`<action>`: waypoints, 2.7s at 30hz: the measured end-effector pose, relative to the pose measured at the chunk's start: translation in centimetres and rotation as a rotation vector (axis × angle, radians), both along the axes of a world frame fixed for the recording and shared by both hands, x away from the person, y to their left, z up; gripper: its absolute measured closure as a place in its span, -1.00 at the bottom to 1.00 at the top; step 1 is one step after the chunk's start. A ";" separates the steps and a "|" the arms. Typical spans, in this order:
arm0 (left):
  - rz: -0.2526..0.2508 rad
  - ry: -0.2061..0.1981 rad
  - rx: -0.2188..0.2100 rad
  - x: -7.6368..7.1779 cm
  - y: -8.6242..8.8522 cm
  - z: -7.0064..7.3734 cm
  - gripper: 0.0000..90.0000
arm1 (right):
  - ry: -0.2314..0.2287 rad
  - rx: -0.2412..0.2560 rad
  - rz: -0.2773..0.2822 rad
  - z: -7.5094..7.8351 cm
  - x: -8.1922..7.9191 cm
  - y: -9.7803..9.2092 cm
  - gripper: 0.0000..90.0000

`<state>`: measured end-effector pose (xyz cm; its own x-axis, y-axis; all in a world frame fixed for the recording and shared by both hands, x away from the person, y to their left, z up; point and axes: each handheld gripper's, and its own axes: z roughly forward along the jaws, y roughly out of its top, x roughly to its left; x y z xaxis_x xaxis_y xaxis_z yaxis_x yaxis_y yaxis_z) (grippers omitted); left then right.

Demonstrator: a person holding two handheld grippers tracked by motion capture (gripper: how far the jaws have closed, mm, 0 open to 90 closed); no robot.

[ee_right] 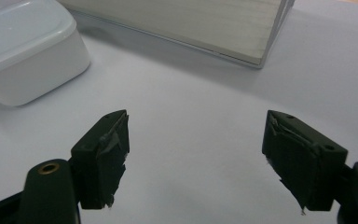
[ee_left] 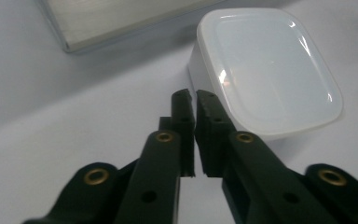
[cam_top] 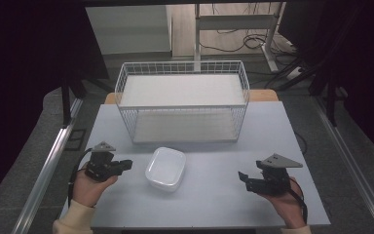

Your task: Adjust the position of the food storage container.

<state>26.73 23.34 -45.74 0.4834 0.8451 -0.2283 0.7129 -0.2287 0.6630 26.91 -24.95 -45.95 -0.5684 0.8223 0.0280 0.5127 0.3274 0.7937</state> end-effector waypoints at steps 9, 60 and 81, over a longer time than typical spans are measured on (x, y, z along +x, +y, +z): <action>-0.028 0.090 0.033 2.4 -1.3 -2.0 1.00 | 0.003 -0.018 -0.001 -0.3 0.1 0.2 -0.49; -0.210 0.157 0.037 1.2 -6.5 -3.7 1.00 | 0.002 -0.031 -0.009 -0.4 0.1 0.2 -0.49; -0.184 0.125 0.020 3.0 -8.7 -4.1 1.00 | 0.004 -0.034 0.004 -0.4 0.1 0.8 -0.49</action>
